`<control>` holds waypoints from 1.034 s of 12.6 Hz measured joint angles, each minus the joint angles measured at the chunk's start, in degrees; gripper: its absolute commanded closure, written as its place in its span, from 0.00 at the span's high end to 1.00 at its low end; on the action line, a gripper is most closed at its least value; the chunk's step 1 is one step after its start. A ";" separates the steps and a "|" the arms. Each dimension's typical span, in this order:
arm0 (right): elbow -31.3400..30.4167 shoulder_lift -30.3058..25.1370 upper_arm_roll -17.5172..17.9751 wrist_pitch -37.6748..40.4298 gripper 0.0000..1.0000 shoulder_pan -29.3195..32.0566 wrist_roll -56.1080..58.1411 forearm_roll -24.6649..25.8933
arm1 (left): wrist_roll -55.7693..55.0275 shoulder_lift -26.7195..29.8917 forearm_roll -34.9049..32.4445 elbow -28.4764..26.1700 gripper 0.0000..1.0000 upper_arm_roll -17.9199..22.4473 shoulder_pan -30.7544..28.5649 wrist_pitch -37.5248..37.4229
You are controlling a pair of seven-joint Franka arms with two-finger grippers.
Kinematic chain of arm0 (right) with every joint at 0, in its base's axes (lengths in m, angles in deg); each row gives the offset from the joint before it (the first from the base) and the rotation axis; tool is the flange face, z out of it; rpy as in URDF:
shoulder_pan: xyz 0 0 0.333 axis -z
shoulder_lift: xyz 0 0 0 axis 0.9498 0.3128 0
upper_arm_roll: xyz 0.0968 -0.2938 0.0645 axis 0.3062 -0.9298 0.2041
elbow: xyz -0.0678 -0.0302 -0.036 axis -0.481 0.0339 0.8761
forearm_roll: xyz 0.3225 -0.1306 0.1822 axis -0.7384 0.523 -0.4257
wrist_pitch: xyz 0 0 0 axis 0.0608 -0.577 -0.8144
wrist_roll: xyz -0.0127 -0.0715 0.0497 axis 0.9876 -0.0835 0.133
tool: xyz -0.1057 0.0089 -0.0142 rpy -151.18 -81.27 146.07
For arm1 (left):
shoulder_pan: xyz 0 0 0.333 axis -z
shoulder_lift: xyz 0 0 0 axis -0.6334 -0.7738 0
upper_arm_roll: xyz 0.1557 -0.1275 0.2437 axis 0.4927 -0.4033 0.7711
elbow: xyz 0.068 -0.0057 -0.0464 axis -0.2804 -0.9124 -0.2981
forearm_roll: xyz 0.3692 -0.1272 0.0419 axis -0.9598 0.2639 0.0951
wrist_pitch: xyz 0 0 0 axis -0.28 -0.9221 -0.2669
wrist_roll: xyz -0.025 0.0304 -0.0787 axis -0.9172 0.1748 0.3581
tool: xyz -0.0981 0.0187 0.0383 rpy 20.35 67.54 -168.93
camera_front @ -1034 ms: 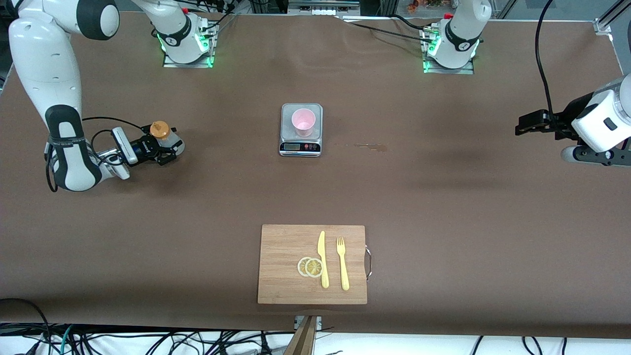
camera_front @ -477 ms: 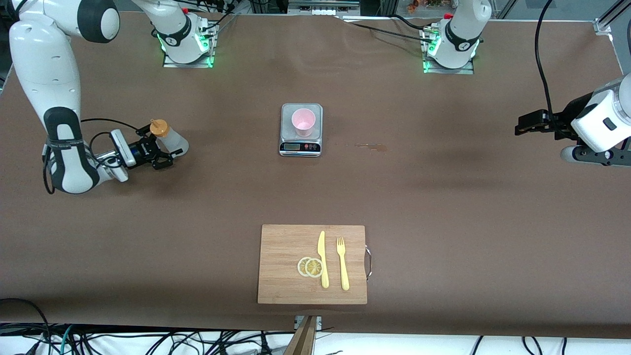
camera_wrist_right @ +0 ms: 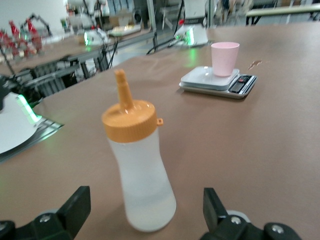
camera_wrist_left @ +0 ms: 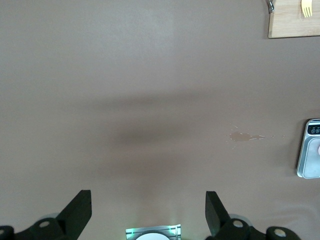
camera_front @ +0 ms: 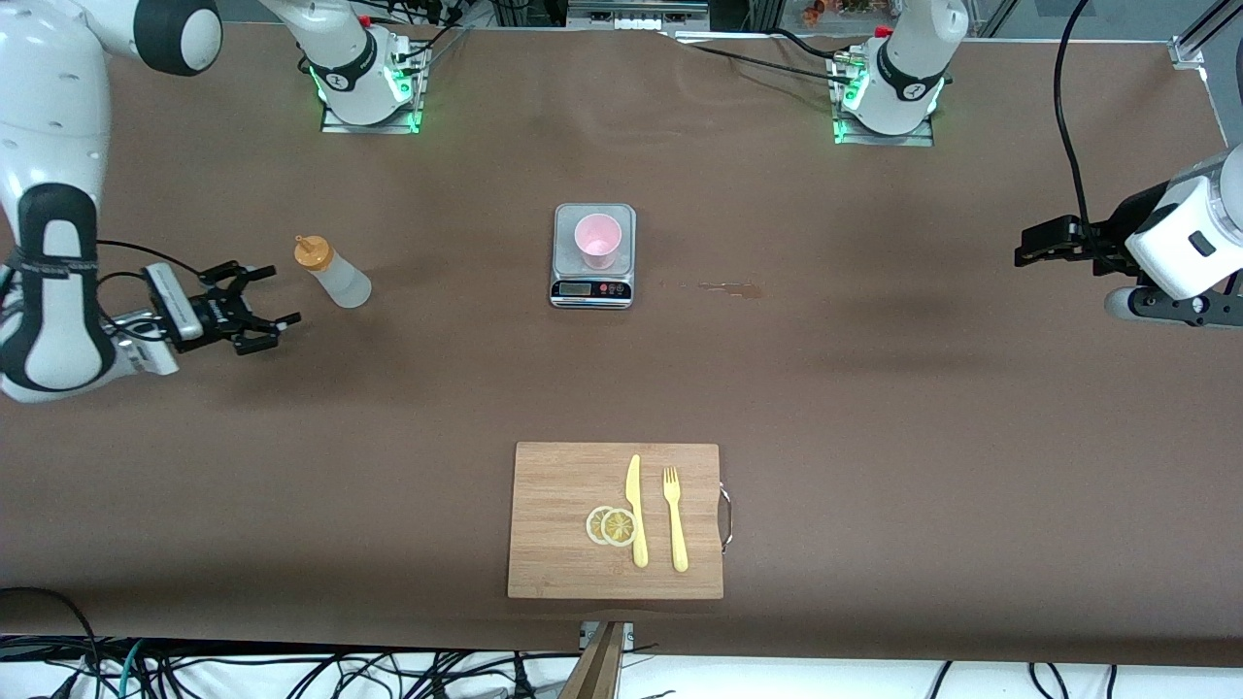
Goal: Add sauce to pink cup with both arms
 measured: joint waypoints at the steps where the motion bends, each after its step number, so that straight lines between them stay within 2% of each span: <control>1: 0.42 -3.16 -0.25 -1.37 1.00 0.00 -2.52 2.90 | 0.00 -0.05 0.00 0.41 1.00 0.01 0.00 0.00; 4: -2.24 -14.19 0.17 -7.79 1.00 -0.33 -17.38 9.08 | 0.00 -0.21 0.00 0.89 1.00 0.04 0.00 0.00; 7: -7.62 -25.60 2.76 -13.20 1.00 -1.59 -36.60 15.80 | 0.00 -0.50 0.00 1.12 1.00 0.03 0.00 0.00; 10: -9.89 -32.77 7.01 -15.50 1.00 -2.26 -57.22 21.34 | 0.00 -0.61 0.00 1.23 1.00 0.03 0.00 0.00; 13: -10.12 -37.50 13.70 -17.14 1.00 -2.52 -79.81 27.05 | 0.00 -0.62 0.00 1.25 1.00 0.03 0.00 0.00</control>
